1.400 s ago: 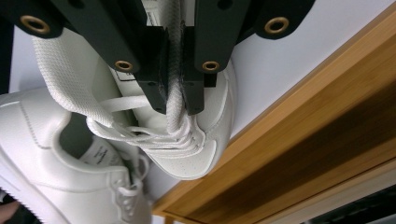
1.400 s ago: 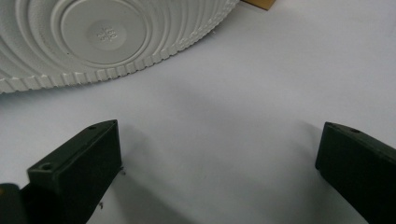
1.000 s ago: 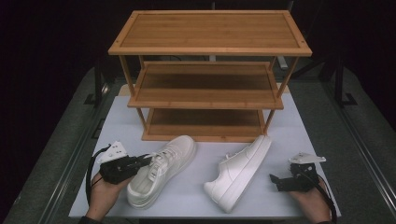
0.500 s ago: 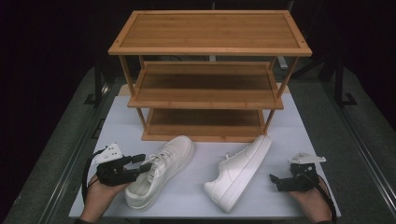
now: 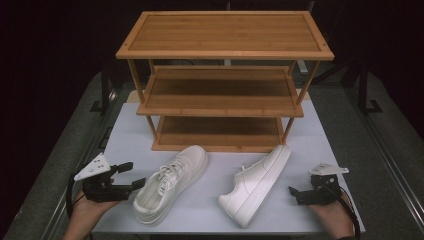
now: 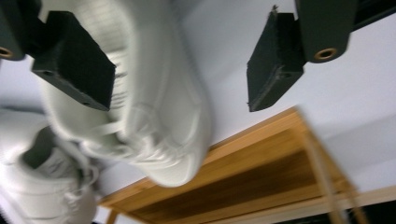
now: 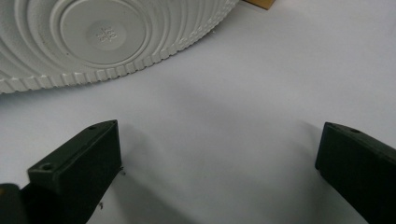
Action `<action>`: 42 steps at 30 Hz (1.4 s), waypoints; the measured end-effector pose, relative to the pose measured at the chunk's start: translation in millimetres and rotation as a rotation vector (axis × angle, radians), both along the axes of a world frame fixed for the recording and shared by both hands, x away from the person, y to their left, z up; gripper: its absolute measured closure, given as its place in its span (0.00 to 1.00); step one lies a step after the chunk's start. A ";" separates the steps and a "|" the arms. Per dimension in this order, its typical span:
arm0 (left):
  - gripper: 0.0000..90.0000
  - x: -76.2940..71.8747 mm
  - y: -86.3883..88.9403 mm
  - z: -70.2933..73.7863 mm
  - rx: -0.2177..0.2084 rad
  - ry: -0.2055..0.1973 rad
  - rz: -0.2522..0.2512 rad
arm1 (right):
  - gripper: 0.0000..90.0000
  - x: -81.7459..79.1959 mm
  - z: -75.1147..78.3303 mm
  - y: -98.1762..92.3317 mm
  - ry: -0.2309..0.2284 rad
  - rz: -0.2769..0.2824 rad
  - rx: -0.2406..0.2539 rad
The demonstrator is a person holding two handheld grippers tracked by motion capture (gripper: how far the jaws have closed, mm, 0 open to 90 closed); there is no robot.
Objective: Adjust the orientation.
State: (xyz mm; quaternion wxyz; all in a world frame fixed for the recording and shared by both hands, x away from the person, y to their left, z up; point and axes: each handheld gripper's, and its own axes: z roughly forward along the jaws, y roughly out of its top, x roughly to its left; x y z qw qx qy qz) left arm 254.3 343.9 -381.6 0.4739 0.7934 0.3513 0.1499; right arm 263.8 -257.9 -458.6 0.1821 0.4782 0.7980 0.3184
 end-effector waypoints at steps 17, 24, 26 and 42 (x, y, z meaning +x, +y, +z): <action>0.03 22.9 31.3 -55.4 0.178 0.101 0.127 | 0.71 -10.5 24.7 -15.3 -0.056 0.081 0.086; 0.03 25.4 19.5 -67.9 0.259 0.131 0.099 | 0.99 -15.0 36.0 -21.2 -0.086 0.123 0.146; 0.03 25.3 18.7 -68.4 0.262 0.128 0.099 | 1.00 -14.4 43.1 -23.7 -0.082 0.138 0.171; 0.03 25.1 18.5 -68.2 0.270 0.131 0.098 | 1.00 4.8 102.4 -7.5 -0.076 0.258 0.217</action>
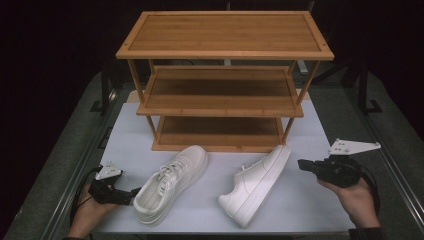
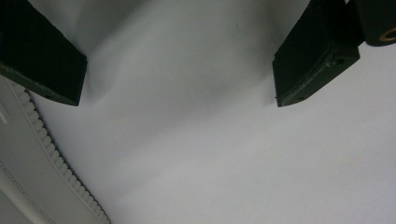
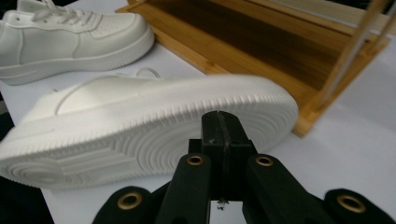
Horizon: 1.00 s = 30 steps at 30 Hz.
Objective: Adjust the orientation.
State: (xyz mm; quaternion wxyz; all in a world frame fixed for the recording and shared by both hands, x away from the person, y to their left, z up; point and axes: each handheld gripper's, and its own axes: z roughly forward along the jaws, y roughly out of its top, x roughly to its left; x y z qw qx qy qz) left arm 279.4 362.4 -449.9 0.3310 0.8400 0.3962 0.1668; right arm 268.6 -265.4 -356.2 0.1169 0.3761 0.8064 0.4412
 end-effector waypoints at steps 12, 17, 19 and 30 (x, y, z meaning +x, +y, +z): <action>0.03 0.0 0.1 0.0 -0.001 0.000 0.000 | 1.00 19.1 6.3 33.1 0.022 0.080 -0.035; 0.03 0.0 0.2 0.0 0.000 0.001 -0.001 | 1.00 21.4 4.2 37.7 0.028 0.085 -0.057; 0.03 0.1 0.1 -0.1 -0.001 0.001 0.000 | 1.00 21.4 3.3 37.5 0.029 0.084 -0.057; 0.03 -0.1 0.1 -0.1 -0.002 0.000 0.000 | 1.00 14.4 3.0 31.5 0.038 0.074 -0.066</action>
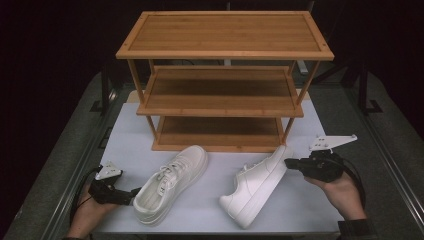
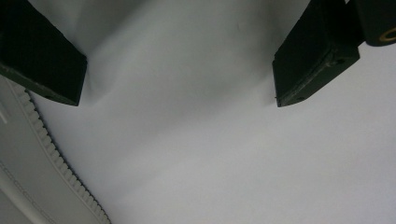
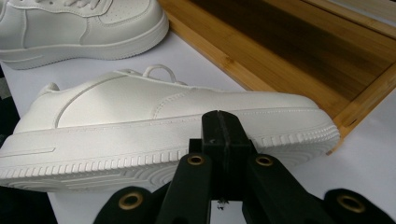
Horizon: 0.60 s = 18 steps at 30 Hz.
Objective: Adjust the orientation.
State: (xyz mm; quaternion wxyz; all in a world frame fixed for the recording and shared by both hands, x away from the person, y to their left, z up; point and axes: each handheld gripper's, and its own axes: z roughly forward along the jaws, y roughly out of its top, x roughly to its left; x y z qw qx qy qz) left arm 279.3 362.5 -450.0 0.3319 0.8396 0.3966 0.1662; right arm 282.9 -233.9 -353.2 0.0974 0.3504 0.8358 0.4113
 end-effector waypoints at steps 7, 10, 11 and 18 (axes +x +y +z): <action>0.03 0.0 0.1 0.0 0.001 0.000 0.000 | 1.00 -8.4 -3.4 -11.2 0.003 -0.008 0.015; 0.03 0.0 -0.1 -0.2 0.000 -0.003 0.001 | 1.00 -13.0 -5.1 -16.9 0.011 -0.015 0.018; 0.03 0.0 0.0 0.0 0.001 0.000 0.000 | 1.00 -14.5 -5.8 -18.5 0.010 -0.017 0.018; 0.03 0.1 0.0 -0.2 -0.001 -0.002 0.000 | 1.00 -22.9 -10.1 -27.3 0.013 -0.030 0.016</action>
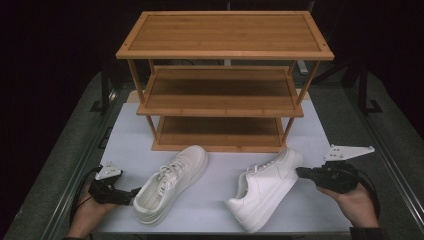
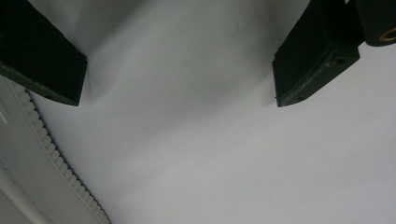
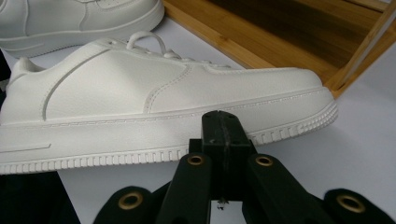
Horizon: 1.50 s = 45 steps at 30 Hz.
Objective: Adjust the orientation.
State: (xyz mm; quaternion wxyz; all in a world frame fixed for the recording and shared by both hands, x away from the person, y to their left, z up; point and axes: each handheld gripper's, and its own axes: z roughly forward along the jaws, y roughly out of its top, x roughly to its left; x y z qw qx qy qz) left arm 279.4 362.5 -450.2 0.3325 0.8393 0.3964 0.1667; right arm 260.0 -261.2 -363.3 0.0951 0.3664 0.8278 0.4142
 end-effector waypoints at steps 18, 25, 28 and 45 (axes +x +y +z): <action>0.03 0.1 -0.1 -0.1 0.000 0.000 0.001 | 1.00 -20.7 -24.1 -27.1 0.032 -0.012 -0.008; 0.03 0.3 0.0 -0.1 0.000 0.000 0.000 | 1.00 -25.4 -33.4 -34.2 0.037 -0.013 -0.001; 0.03 0.3 0.0 -0.1 0.000 0.001 -0.001 | 1.00 -27.4 -40.1 -39.6 0.027 -0.004 0.031; 0.03 0.3 0.1 -0.1 -0.001 0.001 0.000 | 1.00 -17.5 -69.4 -41.8 0.084 0.004 0.046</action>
